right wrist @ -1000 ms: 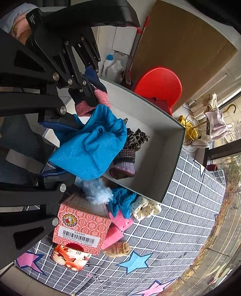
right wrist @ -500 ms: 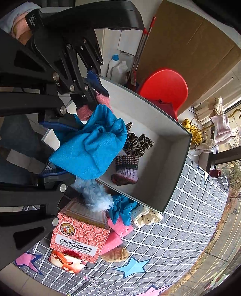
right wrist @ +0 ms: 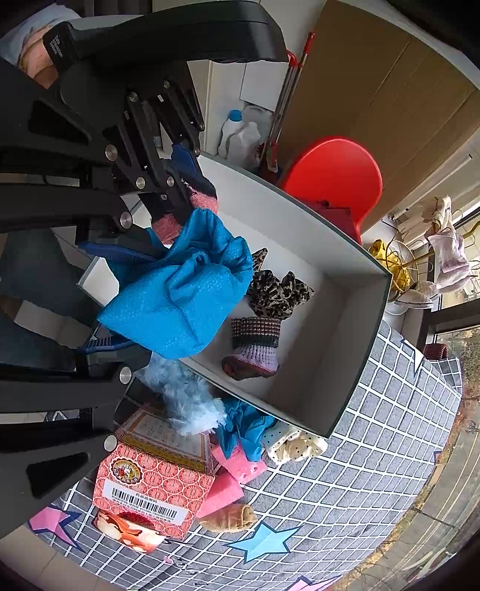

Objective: Organize soft objects
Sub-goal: 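Lift and carry the pink sock and blue cloth with both tools over the box, then open both tools to drop the sock and blue cloth into the box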

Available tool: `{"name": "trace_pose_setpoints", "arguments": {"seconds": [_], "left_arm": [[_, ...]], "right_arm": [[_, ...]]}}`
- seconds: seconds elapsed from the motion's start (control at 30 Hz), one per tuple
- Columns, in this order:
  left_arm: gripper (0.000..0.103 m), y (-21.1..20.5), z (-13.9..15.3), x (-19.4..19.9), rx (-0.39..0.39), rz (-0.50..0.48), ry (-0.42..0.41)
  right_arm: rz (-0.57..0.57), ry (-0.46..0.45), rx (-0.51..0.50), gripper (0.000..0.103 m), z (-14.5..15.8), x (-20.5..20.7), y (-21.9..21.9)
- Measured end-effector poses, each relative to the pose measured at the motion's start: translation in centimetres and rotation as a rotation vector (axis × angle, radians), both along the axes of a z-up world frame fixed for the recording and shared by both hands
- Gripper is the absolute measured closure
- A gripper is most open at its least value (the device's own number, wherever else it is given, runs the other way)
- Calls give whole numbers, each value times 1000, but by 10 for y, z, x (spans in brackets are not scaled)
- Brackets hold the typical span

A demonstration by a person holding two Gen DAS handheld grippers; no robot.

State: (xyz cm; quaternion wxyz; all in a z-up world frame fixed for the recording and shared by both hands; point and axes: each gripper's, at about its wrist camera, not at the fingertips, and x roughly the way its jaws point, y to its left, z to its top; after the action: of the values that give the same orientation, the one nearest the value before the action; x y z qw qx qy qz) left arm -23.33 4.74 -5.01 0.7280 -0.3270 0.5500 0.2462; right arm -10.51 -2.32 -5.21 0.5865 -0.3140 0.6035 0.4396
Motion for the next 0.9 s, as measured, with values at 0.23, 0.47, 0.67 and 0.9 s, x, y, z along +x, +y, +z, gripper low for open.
{"name": "trace_pose_setpoints", "arguments": {"seconds": [0.23,0.47,0.67,0.9], "left_arm": [[80,2,-4,0,-3,4,10],[80,2,-11,1,-7,4,35],[80,2,-16,0,-14,12,52],[68,1,-16,0,8,17,81]], "right_arm": [[-3,8,-11,67,-6,2,2],[-7,16,-23,67,-15,3,5],[-5,20,-25,67,-17,3,6],[4,24,-20,67,-17,-1,10]]}}
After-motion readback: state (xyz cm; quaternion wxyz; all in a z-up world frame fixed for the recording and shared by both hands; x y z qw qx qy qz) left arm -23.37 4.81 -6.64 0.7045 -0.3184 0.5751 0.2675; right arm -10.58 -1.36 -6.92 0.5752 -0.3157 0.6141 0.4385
